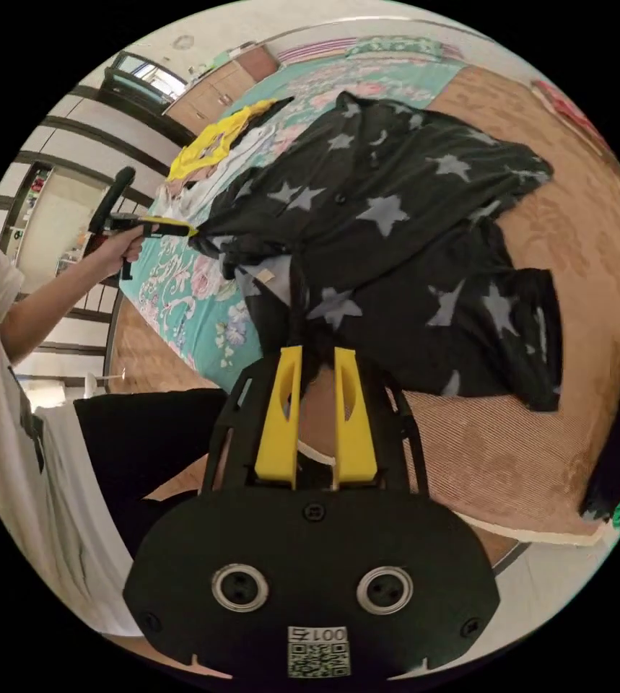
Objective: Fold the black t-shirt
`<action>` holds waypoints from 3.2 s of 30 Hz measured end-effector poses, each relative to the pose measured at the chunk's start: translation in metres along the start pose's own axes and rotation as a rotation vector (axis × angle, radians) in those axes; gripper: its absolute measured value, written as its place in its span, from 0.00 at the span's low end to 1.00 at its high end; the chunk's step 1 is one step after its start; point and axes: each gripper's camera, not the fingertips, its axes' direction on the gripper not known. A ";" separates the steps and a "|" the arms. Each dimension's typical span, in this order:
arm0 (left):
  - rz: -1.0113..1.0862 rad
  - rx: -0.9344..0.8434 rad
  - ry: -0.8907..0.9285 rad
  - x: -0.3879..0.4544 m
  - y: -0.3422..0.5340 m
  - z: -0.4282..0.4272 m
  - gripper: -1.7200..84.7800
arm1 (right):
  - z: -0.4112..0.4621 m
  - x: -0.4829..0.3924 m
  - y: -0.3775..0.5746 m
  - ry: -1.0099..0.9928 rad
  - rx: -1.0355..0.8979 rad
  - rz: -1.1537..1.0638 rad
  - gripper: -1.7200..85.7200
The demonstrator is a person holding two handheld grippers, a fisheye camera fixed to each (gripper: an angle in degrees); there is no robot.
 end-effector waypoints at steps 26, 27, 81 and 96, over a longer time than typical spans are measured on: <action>0.947 0.060 0.141 0.542 -0.031 0.159 0.07 | -0.062 0.256 0.053 0.051 0.048 0.234 0.03; 0.955 0.067 0.123 0.548 -0.029 0.162 0.06 | -0.061 0.266 0.056 0.030 0.056 0.251 0.03; 0.970 0.208 0.518 0.478 0.004 0.157 0.01 | 0.012 0.312 0.047 0.165 -0.061 0.329 0.02; -0.042 0.260 0.263 0.046 -0.014 0.104 0.07 | 0.100 0.160 -0.028 0.443 -0.174 0.127 0.07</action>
